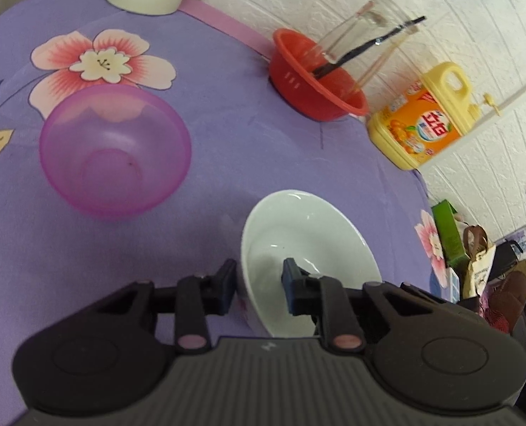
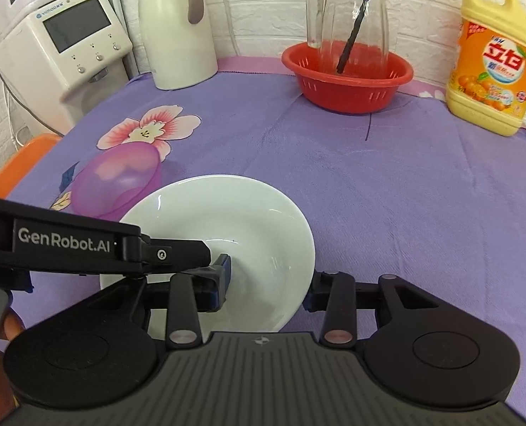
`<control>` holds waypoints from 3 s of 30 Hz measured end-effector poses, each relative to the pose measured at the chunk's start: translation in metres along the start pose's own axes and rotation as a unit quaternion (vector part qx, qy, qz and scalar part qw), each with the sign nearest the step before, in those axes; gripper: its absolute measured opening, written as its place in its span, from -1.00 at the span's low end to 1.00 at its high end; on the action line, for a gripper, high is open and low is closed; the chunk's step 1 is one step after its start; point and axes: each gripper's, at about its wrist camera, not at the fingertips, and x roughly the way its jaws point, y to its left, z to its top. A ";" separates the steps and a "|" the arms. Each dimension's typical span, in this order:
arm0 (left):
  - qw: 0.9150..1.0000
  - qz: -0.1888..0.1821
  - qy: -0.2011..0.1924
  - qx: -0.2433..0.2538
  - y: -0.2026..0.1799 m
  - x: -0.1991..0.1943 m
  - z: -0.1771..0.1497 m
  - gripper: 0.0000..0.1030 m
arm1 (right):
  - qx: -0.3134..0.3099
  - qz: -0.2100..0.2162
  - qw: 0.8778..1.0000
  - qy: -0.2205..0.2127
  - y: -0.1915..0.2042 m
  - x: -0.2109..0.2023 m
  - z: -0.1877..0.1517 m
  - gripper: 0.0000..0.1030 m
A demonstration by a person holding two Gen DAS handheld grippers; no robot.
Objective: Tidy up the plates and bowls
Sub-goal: 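Carry the white bowl with the left gripper into the steel bowl, then open the left gripper and move it to the pink plastic bowl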
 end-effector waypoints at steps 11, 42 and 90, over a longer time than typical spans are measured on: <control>0.997 -0.053 0.010 0.061 -0.040 -0.081 -0.102 -0.65 | 0.000 -0.043 0.998 -0.055 0.025 -0.124 -0.088 0.45; 0.979 -0.044 0.005 0.199 -0.050 -0.116 -0.200 0.28 | 0.077 -0.038 0.994 -0.069 0.024 -0.170 -0.200 0.51; 0.993 0.066 -0.075 0.069 0.117 -0.042 0.073 0.38 | 0.016 0.030 0.999 -0.009 0.083 0.043 0.034 1.00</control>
